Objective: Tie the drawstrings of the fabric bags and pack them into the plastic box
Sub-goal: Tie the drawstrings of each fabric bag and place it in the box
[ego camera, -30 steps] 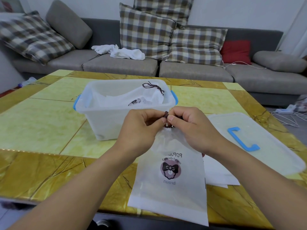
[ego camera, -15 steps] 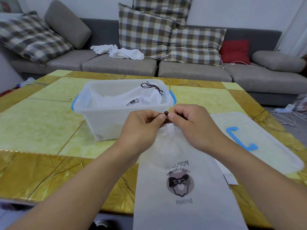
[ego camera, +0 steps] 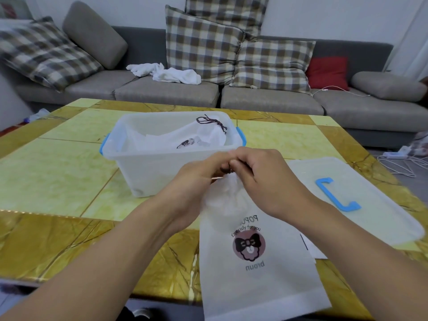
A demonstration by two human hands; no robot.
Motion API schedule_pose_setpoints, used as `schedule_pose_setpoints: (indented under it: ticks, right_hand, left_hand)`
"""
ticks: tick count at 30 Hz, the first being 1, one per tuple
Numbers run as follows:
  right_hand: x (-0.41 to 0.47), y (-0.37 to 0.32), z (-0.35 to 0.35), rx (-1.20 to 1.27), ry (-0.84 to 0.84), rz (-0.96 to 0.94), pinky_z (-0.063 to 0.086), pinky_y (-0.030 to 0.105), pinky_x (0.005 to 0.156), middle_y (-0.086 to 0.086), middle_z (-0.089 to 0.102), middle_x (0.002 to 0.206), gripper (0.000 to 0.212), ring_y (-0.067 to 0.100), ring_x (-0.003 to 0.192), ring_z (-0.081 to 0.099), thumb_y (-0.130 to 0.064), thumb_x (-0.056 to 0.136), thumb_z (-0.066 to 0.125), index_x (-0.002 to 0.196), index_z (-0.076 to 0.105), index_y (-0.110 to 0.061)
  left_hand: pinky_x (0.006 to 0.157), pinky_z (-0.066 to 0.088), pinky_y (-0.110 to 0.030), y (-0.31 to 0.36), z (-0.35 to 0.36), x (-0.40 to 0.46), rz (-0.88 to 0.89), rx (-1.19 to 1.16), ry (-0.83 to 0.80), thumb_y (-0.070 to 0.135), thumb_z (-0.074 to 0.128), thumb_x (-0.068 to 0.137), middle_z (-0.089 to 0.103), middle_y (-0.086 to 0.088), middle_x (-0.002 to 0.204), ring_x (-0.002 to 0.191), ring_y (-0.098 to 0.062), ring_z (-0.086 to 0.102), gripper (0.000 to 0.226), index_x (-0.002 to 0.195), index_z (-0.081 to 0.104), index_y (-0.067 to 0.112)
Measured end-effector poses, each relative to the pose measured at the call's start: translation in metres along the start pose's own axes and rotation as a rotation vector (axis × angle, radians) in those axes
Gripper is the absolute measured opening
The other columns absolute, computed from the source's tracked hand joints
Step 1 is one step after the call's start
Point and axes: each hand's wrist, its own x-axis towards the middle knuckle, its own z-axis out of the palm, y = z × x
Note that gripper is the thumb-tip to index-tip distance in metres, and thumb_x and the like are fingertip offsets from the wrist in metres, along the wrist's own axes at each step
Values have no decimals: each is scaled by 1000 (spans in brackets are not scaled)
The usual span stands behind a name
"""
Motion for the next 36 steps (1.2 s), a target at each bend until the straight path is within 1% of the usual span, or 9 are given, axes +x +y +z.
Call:
schedule_pose_setpoints:
  ticks: [2, 8, 13, 18, 21, 26, 31, 34, 36]
  right_hand:
    - [-1, -1, -1, 18, 4, -10, 35, 30, 54, 2, 54, 63, 24, 19, 58, 45, -13, 100, 50, 76, 56, -14]
    - [-2, -1, -7, 17, 7, 9, 32, 28, 56, -2, 48, 60, 30, 15, 58, 40, -17, 101, 52, 71, 51, -14]
    - [-3, -3, -7, -16, -15, 11, 30, 26, 54, -6, 43, 58, 42, 13, 57, 38, -18, 101, 52, 65, 37, -31]
    - [-1, 0, -12, -19, -8, 27, 30, 27, 54, -5, 44, 58, 42, 15, 57, 37, -19, 101, 51, 64, 37, -33]
    - [-2, 2, -14, -22, -36, 26, 32, 27, 56, -4, 47, 60, 39, 16, 58, 39, -19, 101, 53, 65, 42, -32]
    - [-5, 2, -17, 66, -104, 58, 38, 15, 50, -9, 45, 56, 28, 8, 53, 46, -16, 100, 57, 72, 58, -14]
    - [-3, 7, -27, 211, -254, 176, 31, 14, 50, -11, 46, 51, 17, 6, 47, 36, -17, 95, 66, 81, 76, -13]
    - [-6, 13, -44, 305, -286, 273, 28, 12, 43, -16, 44, 39, 16, 6, 36, 33, -12, 96, 64, 87, 77, -5]
    - [-7, 17, -49, 306, -298, 295, 23, 22, 44, -14, 40, 40, 17, 10, 41, 24, -16, 96, 65, 87, 78, -10]
  left_hand:
    - [80, 47, -30, -4, 1, 0, 105, 170, 49, 30, 68, 93, 74, -5, 87, 81, -16, 67, 22, 83, 74, 11]
    - [71, 50, -22, -4, -11, 2, 240, 216, 154, 17, 70, 91, 76, -8, 85, 75, -12, 66, 14, 87, 77, 5]
    - [83, 56, -45, -3, -17, 3, 274, 394, 119, 15, 68, 93, 77, -14, 87, 77, -18, 68, 17, 86, 79, 5]
    - [70, 53, -37, -1, -28, 4, 377, 485, 200, 16, 78, 84, 76, -12, 75, 65, -17, 62, 10, 75, 80, 13]
    - [68, 54, -34, -1, -31, 6, 383, 596, 185, 15, 78, 85, 75, 0, 69, 62, -12, 64, 12, 73, 78, 18]
    - [51, 44, -12, 3, -36, 6, 489, 980, 272, 13, 76, 86, 69, 12, 63, 59, -5, 66, 12, 76, 75, 20]
    - [69, 52, -28, 4, -44, 8, 543, 1193, 268, 17, 71, 90, 67, 13, 73, 73, -6, 63, 10, 81, 72, 21]
    - [68, 53, -28, 4, -53, 10, 545, 1210, 267, 18, 70, 91, 67, 10, 71, 71, -6, 62, 10, 81, 71, 19]
    - [65, 50, -26, 4, -55, 10, 563, 1223, 261, 18, 70, 91, 67, 10, 70, 69, -5, 61, 11, 80, 71, 19]
